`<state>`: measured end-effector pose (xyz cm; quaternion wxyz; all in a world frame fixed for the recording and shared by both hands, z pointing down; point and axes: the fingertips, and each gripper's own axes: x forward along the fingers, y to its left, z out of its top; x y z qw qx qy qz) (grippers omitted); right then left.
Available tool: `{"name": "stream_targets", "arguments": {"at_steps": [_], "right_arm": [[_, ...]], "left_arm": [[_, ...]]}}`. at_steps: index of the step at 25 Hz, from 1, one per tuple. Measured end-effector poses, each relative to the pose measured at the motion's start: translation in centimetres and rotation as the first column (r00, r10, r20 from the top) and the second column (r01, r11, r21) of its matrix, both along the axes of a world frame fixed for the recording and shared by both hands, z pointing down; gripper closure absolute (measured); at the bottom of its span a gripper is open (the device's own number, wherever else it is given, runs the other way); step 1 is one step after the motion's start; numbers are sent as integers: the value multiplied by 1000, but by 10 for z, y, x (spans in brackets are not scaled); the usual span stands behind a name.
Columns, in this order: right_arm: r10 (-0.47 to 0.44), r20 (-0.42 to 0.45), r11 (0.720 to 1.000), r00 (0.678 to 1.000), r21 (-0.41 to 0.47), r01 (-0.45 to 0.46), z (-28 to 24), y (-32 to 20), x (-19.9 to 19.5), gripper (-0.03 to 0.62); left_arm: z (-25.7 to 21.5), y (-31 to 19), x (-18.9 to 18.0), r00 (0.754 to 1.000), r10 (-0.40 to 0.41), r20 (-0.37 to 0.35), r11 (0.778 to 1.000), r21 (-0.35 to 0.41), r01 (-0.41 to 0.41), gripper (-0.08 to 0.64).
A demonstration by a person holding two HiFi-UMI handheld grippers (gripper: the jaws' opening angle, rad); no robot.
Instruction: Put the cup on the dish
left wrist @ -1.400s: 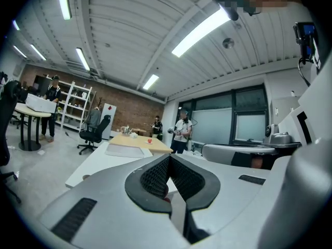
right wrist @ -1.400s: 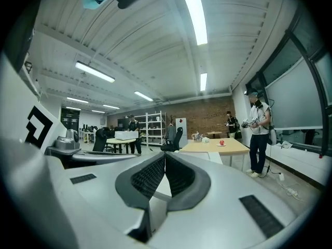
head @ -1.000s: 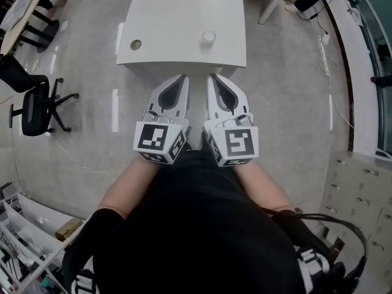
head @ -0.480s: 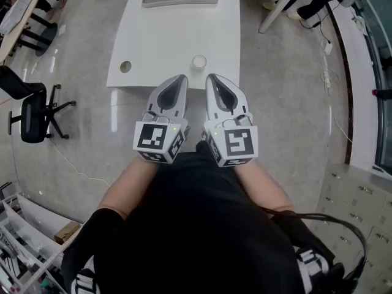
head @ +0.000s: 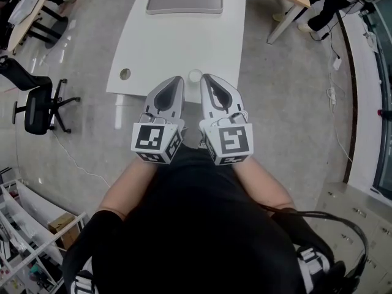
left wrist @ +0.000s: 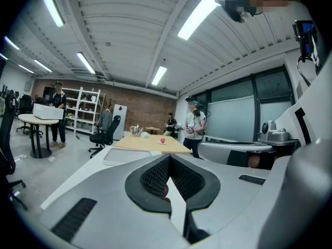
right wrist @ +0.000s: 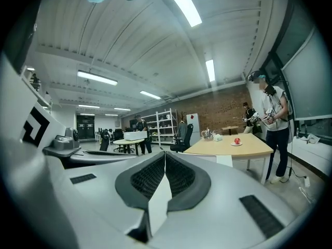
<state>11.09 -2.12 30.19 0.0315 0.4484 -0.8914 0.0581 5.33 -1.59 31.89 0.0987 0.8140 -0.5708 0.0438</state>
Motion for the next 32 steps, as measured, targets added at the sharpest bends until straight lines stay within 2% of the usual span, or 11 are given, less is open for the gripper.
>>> {"name": "stream_targets", "arguments": {"at_steps": [9, 20, 26, 32], "right_arm": [[-29, -4, 999, 1000, -28, 29, 10, -8, -30, 578], [23, -63, 998, 998, -57, -26, 37, -54, -62, 578], [36, -91, 995, 995, -88, -44, 52, -88, -86, 578], [56, -130, 992, 990, -103, -70, 75, -119, -102, 578]], "left_arm": [[9, -7, -24, 999, -4, 34, 1000, -25, 5, 557], [27, -66, -48, 995, 103, 14, 994, -45, -102, 557], [45, -112, -65, 977, 213, -12, 973, -86, -214, 557], [66, -154, -73, 946, 323, -26, 940, -104, -324, 557]]}}
